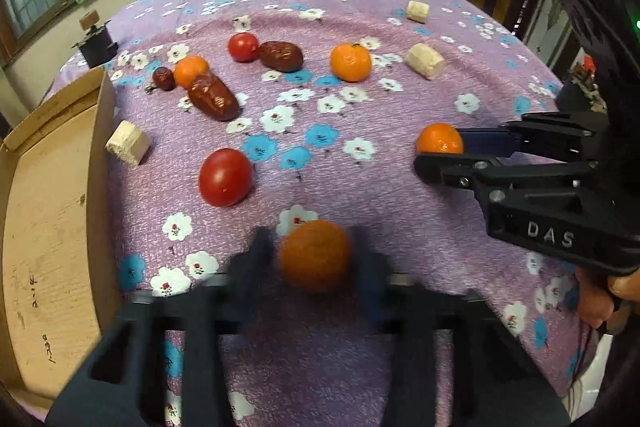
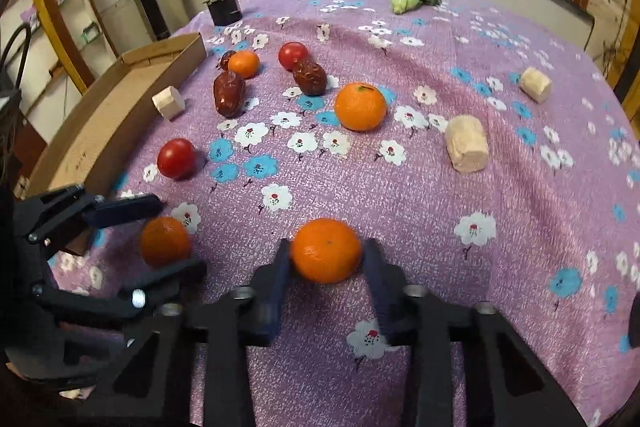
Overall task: Organize fruits
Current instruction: 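Close the left gripper on a tangerine while the right gripper grasps another tangerine, then carry the left tangerine over the cardboard tray while the right tool carries its tangerine there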
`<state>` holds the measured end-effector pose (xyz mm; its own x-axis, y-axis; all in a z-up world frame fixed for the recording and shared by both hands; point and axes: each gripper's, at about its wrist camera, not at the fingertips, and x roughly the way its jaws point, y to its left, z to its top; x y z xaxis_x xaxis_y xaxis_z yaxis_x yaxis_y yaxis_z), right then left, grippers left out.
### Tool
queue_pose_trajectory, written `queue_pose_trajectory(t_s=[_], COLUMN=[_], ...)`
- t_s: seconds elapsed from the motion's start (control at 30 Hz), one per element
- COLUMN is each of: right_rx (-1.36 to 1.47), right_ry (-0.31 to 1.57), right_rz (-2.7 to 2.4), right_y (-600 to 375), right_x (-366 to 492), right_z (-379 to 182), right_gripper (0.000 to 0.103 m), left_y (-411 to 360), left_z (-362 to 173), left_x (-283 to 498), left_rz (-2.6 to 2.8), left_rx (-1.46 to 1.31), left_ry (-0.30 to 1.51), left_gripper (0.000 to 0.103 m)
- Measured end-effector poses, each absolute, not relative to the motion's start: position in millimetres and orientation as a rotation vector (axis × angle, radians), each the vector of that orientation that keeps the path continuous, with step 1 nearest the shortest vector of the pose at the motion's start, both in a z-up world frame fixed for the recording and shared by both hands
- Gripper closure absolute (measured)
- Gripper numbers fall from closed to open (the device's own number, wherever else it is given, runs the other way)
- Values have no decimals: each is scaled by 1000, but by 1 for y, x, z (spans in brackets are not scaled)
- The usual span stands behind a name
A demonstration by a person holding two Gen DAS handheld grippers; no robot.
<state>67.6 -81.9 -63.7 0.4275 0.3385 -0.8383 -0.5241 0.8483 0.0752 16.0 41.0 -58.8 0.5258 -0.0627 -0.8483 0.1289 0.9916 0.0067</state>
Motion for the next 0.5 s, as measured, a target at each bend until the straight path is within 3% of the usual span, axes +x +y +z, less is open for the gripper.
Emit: queue_pose_trajectory(t_s=[0.5], right_rx=[-107], right_ry=[921], right_rz=[595], right_y=[-87], right_x=[33], right_z=[-20], right_gripper=[70], left_y=[82], left_z=[-18], left_x=[-27], left_rz=[-86], left_rx=[5], left_ry=[905], left_gripper=[73])
